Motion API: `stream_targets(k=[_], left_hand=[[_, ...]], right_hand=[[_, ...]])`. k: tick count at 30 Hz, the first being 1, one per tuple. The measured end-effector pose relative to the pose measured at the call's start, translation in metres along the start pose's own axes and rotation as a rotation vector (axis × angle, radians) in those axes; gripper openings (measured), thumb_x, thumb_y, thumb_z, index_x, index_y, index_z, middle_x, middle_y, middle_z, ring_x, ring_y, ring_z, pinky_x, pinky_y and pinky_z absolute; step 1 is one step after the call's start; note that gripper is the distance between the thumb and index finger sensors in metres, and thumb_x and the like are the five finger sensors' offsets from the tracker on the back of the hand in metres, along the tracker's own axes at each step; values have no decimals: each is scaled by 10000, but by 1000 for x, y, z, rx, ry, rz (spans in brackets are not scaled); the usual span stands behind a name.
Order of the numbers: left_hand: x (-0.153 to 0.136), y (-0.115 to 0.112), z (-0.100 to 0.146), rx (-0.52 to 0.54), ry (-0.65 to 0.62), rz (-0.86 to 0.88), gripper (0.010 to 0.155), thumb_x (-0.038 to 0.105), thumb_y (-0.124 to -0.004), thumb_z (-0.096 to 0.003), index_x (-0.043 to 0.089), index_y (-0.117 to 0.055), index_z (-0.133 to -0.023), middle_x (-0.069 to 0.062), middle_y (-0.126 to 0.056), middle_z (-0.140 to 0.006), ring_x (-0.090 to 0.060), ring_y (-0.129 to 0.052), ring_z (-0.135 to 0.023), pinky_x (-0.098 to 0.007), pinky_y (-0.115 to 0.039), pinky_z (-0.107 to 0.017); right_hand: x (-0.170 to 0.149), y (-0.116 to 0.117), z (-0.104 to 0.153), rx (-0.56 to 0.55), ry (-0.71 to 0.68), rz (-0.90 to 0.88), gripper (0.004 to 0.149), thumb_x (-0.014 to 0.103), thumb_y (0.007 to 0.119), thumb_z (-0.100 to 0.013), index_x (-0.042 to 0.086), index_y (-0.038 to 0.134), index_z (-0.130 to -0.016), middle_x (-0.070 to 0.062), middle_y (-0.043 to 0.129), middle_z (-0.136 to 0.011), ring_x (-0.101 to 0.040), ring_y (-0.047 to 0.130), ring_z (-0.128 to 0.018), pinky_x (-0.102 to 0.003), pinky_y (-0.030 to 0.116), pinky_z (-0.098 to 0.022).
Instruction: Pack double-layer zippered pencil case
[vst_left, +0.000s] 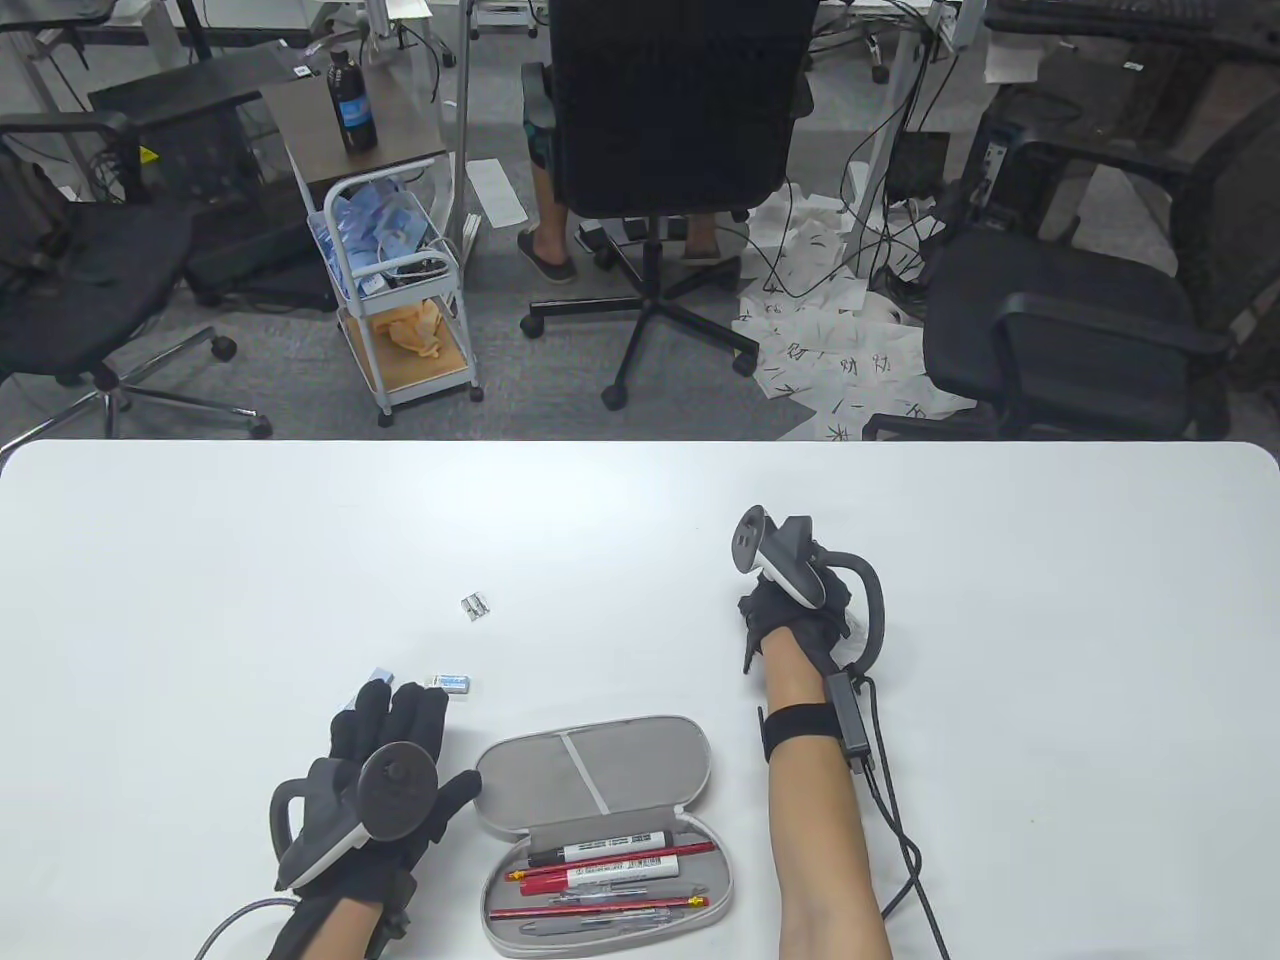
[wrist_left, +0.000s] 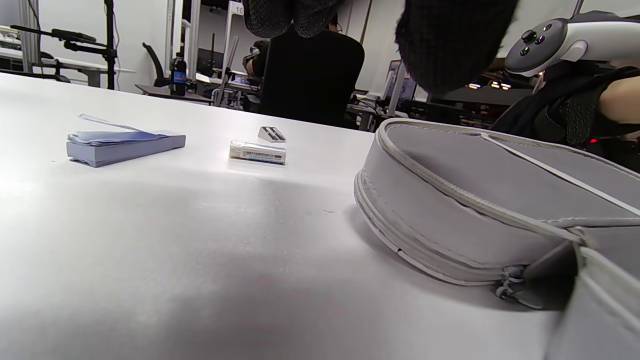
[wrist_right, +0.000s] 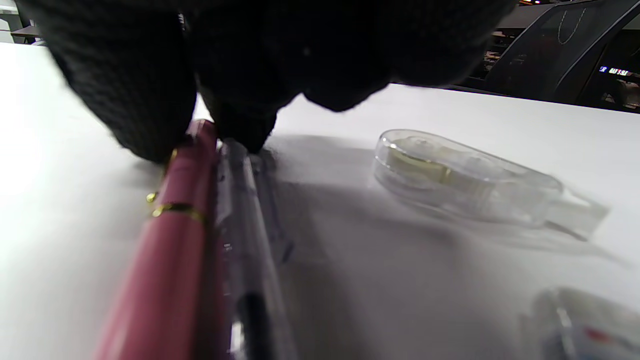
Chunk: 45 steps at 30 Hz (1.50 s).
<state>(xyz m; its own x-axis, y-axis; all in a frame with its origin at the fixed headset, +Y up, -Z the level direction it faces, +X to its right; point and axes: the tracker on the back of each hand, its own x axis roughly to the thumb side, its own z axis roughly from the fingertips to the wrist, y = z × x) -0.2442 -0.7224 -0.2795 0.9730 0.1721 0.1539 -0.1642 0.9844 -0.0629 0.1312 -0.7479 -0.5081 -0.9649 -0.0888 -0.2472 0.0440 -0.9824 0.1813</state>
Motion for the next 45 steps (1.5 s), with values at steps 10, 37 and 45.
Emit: stream_targets(k=[10,37,45], left_hand=[[1,1,1,-3,-10,19,858,525,-827,-541,102,-463,-1192,-202,-462,-1226,-512,-273,-1069,-621,-272,-730],[1,5,2,19,-20,31,858,519,-822,-545,88,-458,-1192,-220,-458,-1224,-523,-273,-1065,-626,-272,-727],[1,5,2,16,-23,31,861,519,-822,-545,84,-458,-1192,-220,-457,-1224,-525,-270,-1065,-627,-269,-726]], right_hand=[[2,-1,-1,-11,-6,-10,446,542,888,-425,297,884,-798,144,894,-507,-78,880,-435,-245,822,-365],[24,-3,4,85,-41,-9,460,468,883,-433,200,889,-806,93,912,-518,-125,890,-438,-283,823,-360],[22,-2,3,138,-35,-96,456,469,897,-454,159,898,-788,90,902,-500,-122,888,-422,-283,826,-345]])
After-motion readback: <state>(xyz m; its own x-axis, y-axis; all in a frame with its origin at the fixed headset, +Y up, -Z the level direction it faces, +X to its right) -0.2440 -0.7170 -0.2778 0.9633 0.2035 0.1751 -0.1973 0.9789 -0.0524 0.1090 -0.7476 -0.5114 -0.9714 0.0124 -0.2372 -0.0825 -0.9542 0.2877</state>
